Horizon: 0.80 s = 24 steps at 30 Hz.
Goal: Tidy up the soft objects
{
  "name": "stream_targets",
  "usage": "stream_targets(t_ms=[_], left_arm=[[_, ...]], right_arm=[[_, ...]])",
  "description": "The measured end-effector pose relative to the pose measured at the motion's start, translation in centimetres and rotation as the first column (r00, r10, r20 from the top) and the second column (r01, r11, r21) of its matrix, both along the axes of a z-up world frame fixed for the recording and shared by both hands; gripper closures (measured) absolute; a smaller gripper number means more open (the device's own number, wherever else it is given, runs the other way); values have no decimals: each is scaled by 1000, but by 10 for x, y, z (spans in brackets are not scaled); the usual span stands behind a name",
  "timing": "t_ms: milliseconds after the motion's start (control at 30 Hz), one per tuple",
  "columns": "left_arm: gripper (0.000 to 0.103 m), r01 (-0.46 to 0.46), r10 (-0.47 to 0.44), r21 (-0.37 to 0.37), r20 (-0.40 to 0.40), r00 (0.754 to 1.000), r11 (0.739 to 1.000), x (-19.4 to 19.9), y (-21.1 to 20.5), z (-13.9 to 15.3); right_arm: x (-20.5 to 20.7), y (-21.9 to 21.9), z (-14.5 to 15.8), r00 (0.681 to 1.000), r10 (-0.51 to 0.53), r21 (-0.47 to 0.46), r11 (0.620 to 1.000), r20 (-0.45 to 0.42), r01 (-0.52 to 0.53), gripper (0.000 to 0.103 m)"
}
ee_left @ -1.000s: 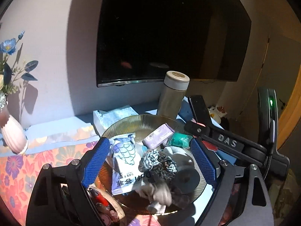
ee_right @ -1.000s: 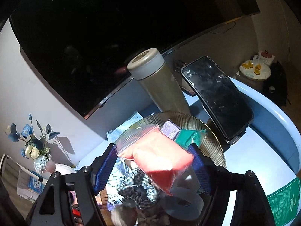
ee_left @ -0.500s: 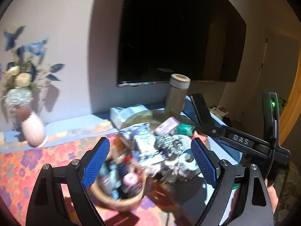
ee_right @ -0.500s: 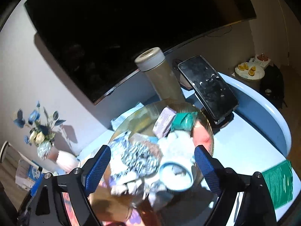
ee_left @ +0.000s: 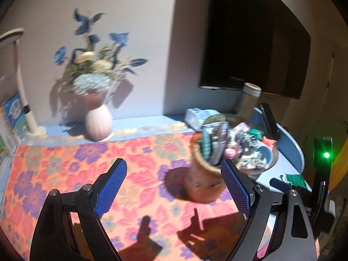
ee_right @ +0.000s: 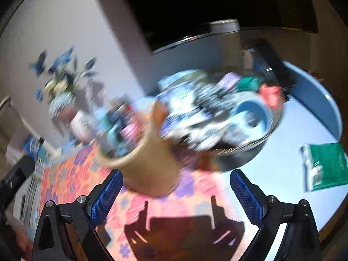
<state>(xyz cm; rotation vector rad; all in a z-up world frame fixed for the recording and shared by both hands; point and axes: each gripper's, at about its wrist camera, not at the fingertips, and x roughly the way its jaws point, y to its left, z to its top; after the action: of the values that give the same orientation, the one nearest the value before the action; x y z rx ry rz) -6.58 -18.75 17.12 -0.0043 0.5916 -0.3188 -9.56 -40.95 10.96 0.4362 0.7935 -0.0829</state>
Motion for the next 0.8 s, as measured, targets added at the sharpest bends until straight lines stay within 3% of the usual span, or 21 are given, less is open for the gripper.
stream_targets(t_ms=[167,400,533,800], left_arm=[[16,-81,81,36,10,997,996,0,39,-12],[11,-240,237,111,34,971,964,10,96,-33],[1,-305,299,145,62,952,941,18,126,-53],[1,-318,324,139,-26,946,938,47,157,-109]], right_arm=[[4,66,-4,992,124,-69,990,-14,-125,4],[20,140,-10,969,247,-167,955,-13,-245,4],[31,168,-14,961,275,-222,939,23,-263,4],[56,197,-42,966,253,-315,922,49,-226,4]])
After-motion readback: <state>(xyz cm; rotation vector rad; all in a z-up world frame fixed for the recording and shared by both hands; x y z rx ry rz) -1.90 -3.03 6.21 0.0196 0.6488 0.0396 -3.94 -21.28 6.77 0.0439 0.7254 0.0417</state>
